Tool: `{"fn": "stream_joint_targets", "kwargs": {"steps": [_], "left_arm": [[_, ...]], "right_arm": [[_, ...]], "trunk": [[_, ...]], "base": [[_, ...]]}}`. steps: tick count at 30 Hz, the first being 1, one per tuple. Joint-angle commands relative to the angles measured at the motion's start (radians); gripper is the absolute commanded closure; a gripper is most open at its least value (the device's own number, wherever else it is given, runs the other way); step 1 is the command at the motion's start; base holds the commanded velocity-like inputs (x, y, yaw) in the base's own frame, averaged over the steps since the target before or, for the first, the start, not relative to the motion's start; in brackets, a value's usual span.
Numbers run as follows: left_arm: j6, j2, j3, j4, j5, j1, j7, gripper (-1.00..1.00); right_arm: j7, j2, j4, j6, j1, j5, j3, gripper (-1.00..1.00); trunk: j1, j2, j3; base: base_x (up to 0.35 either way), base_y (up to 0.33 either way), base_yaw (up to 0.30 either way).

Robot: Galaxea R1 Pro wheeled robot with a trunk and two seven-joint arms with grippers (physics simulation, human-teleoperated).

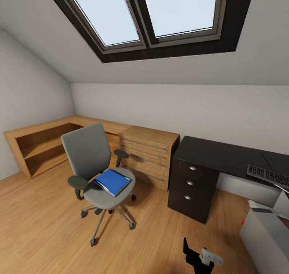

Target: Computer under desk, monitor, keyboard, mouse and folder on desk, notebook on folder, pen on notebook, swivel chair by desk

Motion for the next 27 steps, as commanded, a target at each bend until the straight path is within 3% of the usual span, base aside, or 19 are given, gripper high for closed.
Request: {"fn": "stream_joint_targets", "kwargs": {"steps": [1, 7, 8, 9, 13, 18, 27], "left_arm": [[-0.03, 0.001, -0.007, 0.0, 0.011, -0.001, 0.007, -1.0], [-0.064, 0.001, -0.005, -0.001, 0.01, -0.001, 0.009, -1.0], [-0.082, 0.001, -0.003, -0.001, 0.01, -0.001, 0.009, -1.0], [-0.134, 0.001, -0.002, -0.001, 0.011, -0.001, 0.01, -1.0], [-0.177, 0.001, -0.002, -0.001, 0.012, -0.001, 0.01, -1.0], [-0.198, 0.002, 0.0, -0.001, 0.014, -0.001, 0.012, -1.0], [-0.2, 0.002, 0.0, -0.001, 0.015, -0.001, 0.016, -1.0]], "right_arm": [[0.006, 0.001, 0.002, -0.002, -0.001, -0.005, -0.006, -1.0], [-0.056, 0.002, 0.002, 0.004, -0.001, 0.004, 0.01, -1.0], [-0.081, 0.002, 0.003, 0.008, -0.001, 0.013, 0.027, -1.0], [-0.137, 0.003, 0.004, 0.018, -0.001, 0.033, 0.072, -1.0], [-0.203, 0.003, 0.005, 0.043, -0.001, 0.044, 0.12, -1.0], [-0.241, 0.003, 0.003, 0.07, -0.001, 0.049, 0.148, -1.0], [-0.246, 0.003, 0.002, 0.073, -0.001, 0.052, 0.151, -1.0]], "trunk": [[-0.004, 0.007, 0.002], [-0.008, 0.014, 0.003], [-0.008, 0.014, 0.003], [-0.008, 0.014, 0.002], [-0.008, 0.014, -0.004], [-0.008, 0.014, -0.011], [-0.008, 0.014, -0.021]], "base": [[0.0, 0.0, -0.292], [0.0, 0.0, -0.273], [0.0, 0.0, -0.231], [0.0, 0.0, -0.188], [-0.003, 0.0, -0.12], [-0.148, 0.007, -0.048], [-0.32, 0.063, -0.174]]}}
